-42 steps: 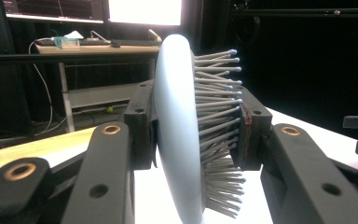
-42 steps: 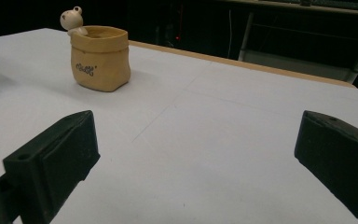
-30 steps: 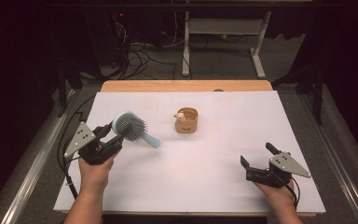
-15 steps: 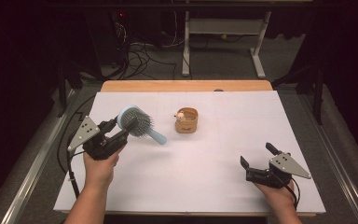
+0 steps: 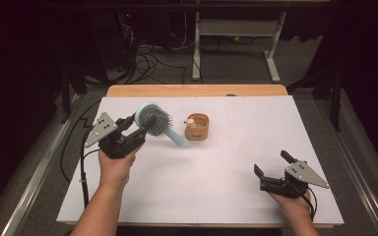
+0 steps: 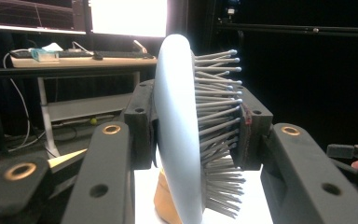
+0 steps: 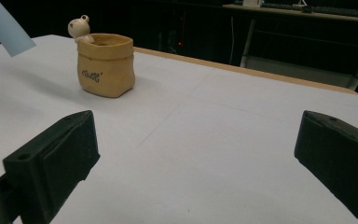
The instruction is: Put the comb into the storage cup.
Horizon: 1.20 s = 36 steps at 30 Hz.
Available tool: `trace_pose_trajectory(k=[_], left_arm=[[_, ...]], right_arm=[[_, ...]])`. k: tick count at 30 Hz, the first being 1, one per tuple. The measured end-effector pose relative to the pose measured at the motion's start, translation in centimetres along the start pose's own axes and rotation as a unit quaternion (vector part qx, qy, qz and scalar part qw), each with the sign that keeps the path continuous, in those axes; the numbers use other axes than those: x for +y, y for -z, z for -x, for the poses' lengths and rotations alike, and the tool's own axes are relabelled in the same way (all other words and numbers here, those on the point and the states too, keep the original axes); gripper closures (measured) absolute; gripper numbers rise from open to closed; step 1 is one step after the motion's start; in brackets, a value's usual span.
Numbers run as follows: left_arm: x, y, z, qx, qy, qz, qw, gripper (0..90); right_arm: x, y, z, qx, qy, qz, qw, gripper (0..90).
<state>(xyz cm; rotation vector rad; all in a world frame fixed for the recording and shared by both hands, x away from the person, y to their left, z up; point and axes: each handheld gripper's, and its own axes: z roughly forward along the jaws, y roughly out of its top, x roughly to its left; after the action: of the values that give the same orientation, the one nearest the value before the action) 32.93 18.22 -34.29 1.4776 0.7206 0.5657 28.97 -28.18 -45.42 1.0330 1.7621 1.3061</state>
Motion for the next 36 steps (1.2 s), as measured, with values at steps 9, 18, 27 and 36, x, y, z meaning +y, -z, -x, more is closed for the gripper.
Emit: trace_pose_trajectory(k=[9, 18, 27, 36], left_arm=[[0.7, -1.0, -0.1, 0.001, -0.001, 0.0, 1.0, 58.8], [2.0, -1.5, 0.1, -0.001, -0.008, 0.007, 0.9999, 58.8], [3.0, -2.0, 0.4, -0.005, -0.011, 0.015, 0.9998, 58.8], [3.7, -2.7, 0.3, -0.005, -0.013, 0.017, 0.9998, 58.8]], right_arm=[[0.0, 0.0, 0.0, -0.004, -0.001, 0.0, 1.0, 0.1], [0.0, 0.0, 0.0, -0.004, 0.0, 0.001, 1.0, 0.1], [0.0, 0.0, 0.1, -0.006, 0.0, 0.003, 1.0, 0.1], [0.0, 0.0, 0.1, -0.006, 0.0, 0.003, 1.0, 0.1]])
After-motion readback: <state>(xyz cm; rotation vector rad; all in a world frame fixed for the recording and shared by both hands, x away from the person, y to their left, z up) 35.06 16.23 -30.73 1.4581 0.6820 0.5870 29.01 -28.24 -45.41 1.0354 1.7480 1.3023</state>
